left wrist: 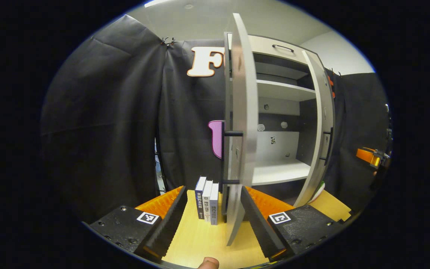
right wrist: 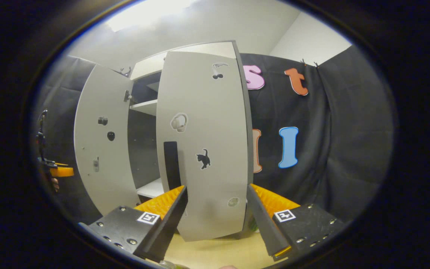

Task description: Grasp the bottle in the cabinet with the left hand and place it on the coaster, then close the right door with the right hand and the left door with the left hand.

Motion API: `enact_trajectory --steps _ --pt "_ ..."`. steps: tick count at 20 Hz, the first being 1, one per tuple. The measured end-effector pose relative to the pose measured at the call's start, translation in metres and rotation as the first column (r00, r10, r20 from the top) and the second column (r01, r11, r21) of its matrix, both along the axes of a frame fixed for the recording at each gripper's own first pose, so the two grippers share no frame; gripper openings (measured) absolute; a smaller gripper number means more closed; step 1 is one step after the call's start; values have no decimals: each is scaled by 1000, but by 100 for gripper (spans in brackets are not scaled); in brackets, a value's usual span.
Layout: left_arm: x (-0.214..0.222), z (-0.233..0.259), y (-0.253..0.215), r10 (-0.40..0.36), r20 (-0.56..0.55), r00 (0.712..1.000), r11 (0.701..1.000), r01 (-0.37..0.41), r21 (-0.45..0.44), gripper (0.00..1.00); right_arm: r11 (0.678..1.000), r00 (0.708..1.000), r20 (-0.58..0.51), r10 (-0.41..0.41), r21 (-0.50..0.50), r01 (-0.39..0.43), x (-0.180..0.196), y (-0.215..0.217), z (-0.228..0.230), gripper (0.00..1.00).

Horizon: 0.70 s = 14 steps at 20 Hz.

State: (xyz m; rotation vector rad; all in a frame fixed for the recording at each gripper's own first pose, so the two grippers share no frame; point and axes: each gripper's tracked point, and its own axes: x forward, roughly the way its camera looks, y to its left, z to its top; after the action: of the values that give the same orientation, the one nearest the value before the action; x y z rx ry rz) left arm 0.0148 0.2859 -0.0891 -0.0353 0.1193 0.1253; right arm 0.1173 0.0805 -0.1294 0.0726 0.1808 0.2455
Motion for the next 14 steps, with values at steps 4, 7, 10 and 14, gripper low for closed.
enact_trajectory --steps 4,7,10,14 --pt "3 4 36 53 5 999 999 -54 11 89 1000 1000 -12 -11 -2 11 -6 -7 -9 93" --pt "11 9 61 84 16 996 996 -84 10 92 1000 1000 -21 -11 7 11 -8 -7 -13 96" --pt "27 20 67 83 49 995 996 -82 -33 92 1000 1000 -19 -16 6 16 -8 -8 -11 95" --pt "49 42 49 40 104 994 997 -34 -62 89 1000 1000 -17 -8 17 8 -16 -7 -5 96"
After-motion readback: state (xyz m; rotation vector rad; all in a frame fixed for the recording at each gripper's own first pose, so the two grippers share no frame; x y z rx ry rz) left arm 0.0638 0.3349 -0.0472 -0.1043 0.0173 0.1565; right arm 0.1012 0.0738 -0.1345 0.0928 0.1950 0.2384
